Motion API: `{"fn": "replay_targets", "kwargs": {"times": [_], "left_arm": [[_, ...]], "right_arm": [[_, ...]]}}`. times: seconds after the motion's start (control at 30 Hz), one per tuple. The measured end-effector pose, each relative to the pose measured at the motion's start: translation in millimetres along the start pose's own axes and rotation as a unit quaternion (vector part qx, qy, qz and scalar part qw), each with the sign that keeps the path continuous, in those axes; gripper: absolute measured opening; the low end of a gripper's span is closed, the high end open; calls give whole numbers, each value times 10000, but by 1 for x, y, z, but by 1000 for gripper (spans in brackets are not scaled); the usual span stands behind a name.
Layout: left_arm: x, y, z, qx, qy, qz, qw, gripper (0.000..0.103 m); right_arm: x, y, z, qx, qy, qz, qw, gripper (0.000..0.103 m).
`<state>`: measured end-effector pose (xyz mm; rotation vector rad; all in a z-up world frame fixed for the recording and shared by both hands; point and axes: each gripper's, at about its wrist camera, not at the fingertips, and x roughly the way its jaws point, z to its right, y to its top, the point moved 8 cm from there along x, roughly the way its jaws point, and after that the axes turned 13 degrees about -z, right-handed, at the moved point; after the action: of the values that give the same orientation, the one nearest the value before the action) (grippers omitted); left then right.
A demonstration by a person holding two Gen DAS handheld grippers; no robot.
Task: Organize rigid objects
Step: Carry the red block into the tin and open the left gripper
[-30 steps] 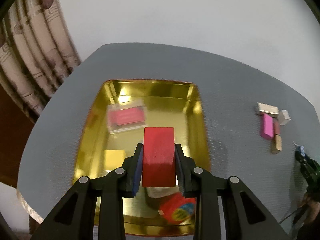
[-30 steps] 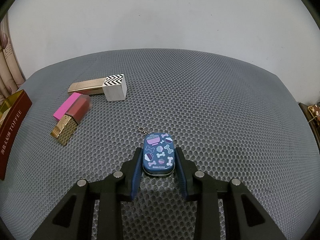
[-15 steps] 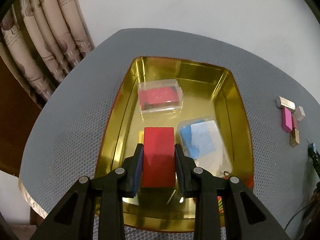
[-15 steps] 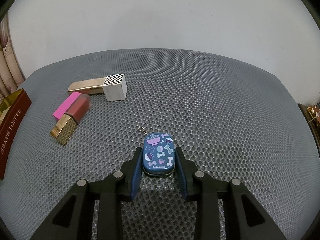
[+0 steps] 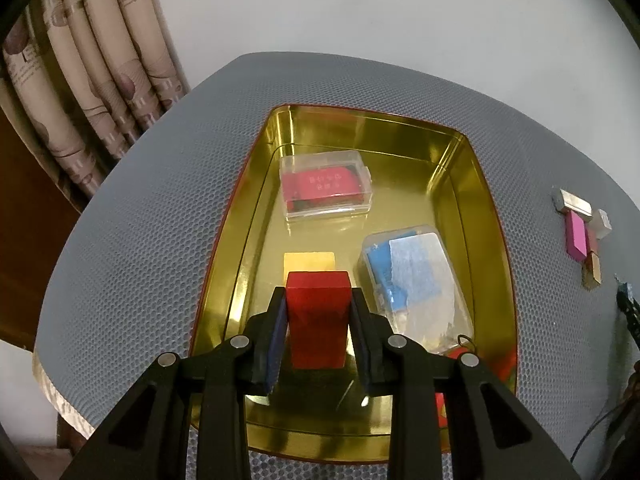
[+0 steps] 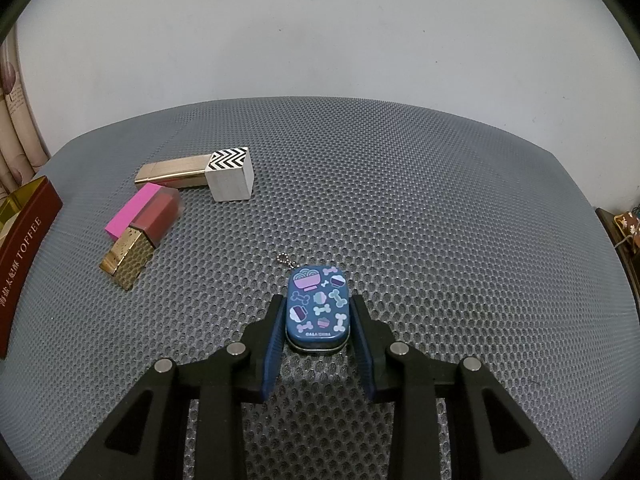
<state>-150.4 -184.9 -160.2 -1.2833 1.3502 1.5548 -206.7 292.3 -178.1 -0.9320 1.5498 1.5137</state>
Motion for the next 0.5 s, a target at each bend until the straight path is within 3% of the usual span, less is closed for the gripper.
{"fn": "replay_targets", "kwargs": {"times": [0.2,0.37,0.5], "left_arm": [[-4,0,2,-38,-135,38,9999,28],[-17,0,3,-26,-246,171,9995,36],[-30,-1,1,-107,-131,362,9992,41]], "right_arm": [[0,0,1,-5,-7,0,10000,33],[3,1,3,-19,-27,-3,10000,33],[7,2,4,-27,-43,-3,10000,33]]}}
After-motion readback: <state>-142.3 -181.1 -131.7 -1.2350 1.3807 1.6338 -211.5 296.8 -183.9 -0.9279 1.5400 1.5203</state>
